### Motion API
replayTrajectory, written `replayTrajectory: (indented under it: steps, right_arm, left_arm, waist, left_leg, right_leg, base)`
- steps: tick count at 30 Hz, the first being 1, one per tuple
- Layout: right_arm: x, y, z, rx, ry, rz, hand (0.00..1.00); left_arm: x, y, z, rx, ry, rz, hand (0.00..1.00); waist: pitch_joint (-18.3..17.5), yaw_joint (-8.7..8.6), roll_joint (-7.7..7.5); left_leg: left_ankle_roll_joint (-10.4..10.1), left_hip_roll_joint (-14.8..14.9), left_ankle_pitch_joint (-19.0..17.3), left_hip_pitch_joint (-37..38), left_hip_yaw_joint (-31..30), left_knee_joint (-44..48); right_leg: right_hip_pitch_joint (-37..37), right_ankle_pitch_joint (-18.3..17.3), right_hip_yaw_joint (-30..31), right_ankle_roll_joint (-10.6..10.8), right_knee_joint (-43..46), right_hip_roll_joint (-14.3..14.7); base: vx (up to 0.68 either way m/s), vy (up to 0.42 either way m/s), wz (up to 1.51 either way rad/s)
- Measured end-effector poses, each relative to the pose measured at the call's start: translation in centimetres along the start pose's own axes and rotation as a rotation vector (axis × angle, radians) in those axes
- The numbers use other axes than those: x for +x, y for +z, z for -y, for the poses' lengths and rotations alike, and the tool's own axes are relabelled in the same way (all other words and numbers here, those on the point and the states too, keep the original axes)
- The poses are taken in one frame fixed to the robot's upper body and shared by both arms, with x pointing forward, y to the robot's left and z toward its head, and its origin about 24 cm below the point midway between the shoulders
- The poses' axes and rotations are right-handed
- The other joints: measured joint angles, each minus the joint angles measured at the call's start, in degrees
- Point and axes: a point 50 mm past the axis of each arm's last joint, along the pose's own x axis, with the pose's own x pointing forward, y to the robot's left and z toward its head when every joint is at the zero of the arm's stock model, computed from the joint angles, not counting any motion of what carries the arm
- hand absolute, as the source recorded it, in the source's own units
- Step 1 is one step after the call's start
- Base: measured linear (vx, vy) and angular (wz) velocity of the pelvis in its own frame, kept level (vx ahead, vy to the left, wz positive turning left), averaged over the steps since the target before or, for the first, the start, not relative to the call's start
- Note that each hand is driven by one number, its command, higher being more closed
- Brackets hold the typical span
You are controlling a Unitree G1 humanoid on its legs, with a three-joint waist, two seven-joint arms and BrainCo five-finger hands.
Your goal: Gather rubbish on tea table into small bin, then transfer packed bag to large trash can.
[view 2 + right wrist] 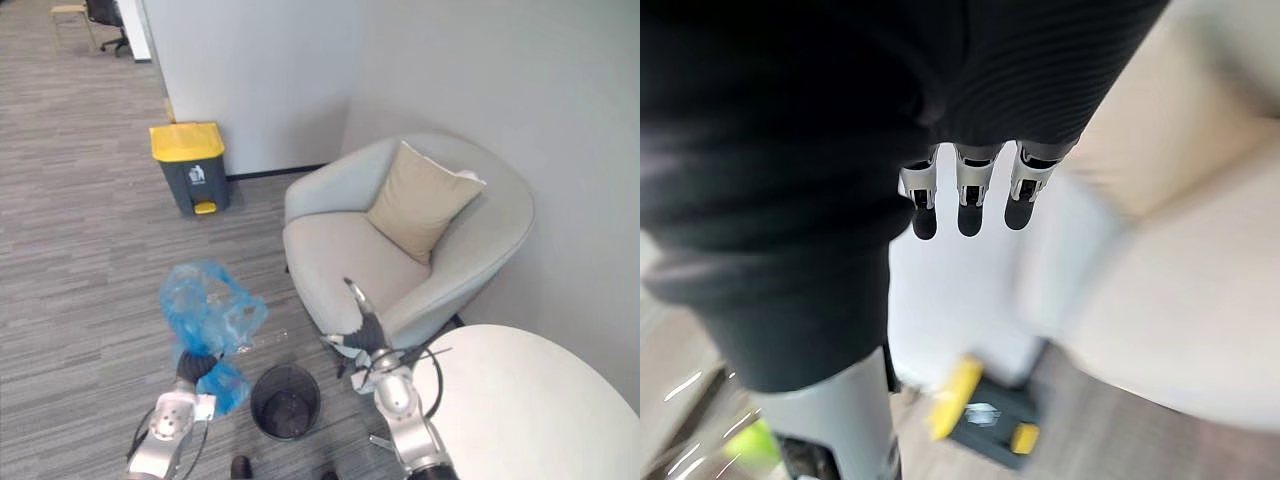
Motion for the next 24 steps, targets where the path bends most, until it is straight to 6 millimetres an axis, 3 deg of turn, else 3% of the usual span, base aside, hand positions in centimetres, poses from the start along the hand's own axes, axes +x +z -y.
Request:
replayTrajectory:
  steps: [6,12,19,22,24]
  right_arm:
    - [-1.6,-5.4,0.1,0.138,-0.051,-0.273,0.00]
    - [-3.3,-8.9,-0.1,0.232,-0.106,-0.459,0.00]
    - [-3.6,-10.3,-0.6,0.242,-0.106,-0.554,0.00]
    - [-2.6,-9.7,-0.5,0.238,-0.119,-0.530,0.00]
    - [-2.6,-9.7,-0.4,0.234,-0.128,-0.537,0.00]
  left_arm:
    - [-1.2,-3.9,-0.9,-0.030,0.014,-0.176,1.00]
    - [-2.7,-7.1,-1.0,-0.077,0.023,-0.326,1.00]
    - [-3.6,-8.8,-1.3,-0.087,0.041,-0.414,1.00]
    - [-2.6,-8.1,-1.1,-0.115,0.052,-0.393,1.00]
    - [-2.4,-8.0,-0.7,-0.147,0.059,-0.395,1.00]
  waist:
    - [1.63,0.70,0.53]
    - [2.30,0.95,0.90]
    - [5.37,1.72,1.04]
    - [8.63,1.83,0.78]
    - [8.89,1.95,0.68]
  left_leg:
    - [-0.32,-0.36,-0.36,0.49,-0.08,0.00]
    - [-0.20,-1.29,-1.85,2.38,0.03,0.01]
    - [0.63,-1.98,-2.78,4.32,3.16,0.42]
    - [1.60,-1.99,-4.01,1.69,4.33,3.79]
    - [2.03,-1.53,-5.51,-0.09,4.90,6.83]
  right_leg:
    - [0.73,-0.31,-0.29,0.39,-0.22,-0.34]
    - [2.55,-1.21,-0.20,0.90,0.17,-1.14]
    - [2.48,-1.43,2.56,1.12,1.79,-1.82]
    - [-0.58,-0.59,4.47,2.35,4.43,-2.07]
    - [-1.80,0.03,5.43,2.68,5.24,-2.35]
  base:
    - [0.06,0.003,0.02]
    - [0.10,0.010,0.01]
    - [0.09,0.024,-0.20]
    - [-0.01,0.067,-0.28]
    - [-0.04,0.072,-0.24]
